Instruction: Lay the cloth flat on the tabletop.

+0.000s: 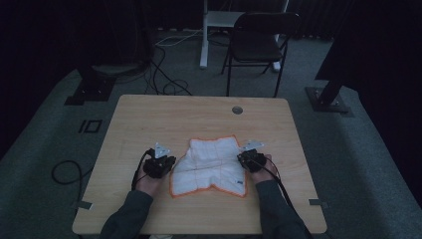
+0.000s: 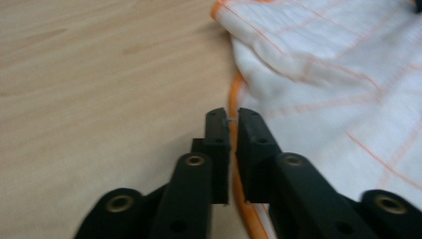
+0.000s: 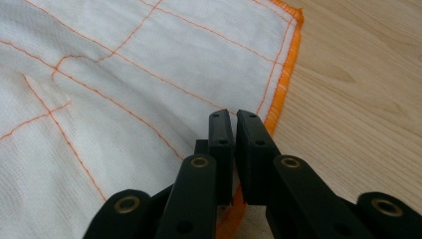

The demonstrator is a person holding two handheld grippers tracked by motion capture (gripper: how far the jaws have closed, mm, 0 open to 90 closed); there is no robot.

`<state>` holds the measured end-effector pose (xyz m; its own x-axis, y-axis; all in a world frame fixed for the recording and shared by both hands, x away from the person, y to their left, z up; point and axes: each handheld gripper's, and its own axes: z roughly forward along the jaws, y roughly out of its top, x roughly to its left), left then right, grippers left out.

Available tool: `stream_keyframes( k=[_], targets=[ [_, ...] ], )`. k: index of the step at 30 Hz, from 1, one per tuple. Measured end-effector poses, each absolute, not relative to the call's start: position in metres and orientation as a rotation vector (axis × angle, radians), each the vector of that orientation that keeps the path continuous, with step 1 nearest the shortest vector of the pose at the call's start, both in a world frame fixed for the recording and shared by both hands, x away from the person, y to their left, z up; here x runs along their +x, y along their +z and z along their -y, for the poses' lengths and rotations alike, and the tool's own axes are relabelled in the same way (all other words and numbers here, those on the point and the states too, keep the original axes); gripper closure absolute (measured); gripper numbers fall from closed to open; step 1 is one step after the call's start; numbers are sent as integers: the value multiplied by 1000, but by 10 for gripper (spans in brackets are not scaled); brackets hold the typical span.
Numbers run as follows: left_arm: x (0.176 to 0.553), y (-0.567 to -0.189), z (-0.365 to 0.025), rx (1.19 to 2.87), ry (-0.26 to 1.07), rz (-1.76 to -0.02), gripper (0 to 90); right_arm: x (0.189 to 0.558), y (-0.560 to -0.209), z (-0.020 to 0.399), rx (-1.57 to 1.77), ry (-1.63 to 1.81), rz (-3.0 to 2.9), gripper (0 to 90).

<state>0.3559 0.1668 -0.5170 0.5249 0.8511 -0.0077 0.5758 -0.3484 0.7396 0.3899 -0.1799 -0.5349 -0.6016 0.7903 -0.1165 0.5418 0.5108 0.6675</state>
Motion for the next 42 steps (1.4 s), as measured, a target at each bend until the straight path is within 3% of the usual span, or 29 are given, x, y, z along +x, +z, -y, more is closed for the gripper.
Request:
stream_keyframes(
  k=[10,21,42],
  targets=[
    [387,-524,-145,2112,464,-1128,885,390,-535,180,1105,837,-2345,859],
    [395,-533,-129,2184,465,-1108,867,390,-536,181,1109,850,-2343,859],
    [382,-534,-167,2135,563,-1225,874,390,-536,182,1104,854,-2344,859]
  ],
)
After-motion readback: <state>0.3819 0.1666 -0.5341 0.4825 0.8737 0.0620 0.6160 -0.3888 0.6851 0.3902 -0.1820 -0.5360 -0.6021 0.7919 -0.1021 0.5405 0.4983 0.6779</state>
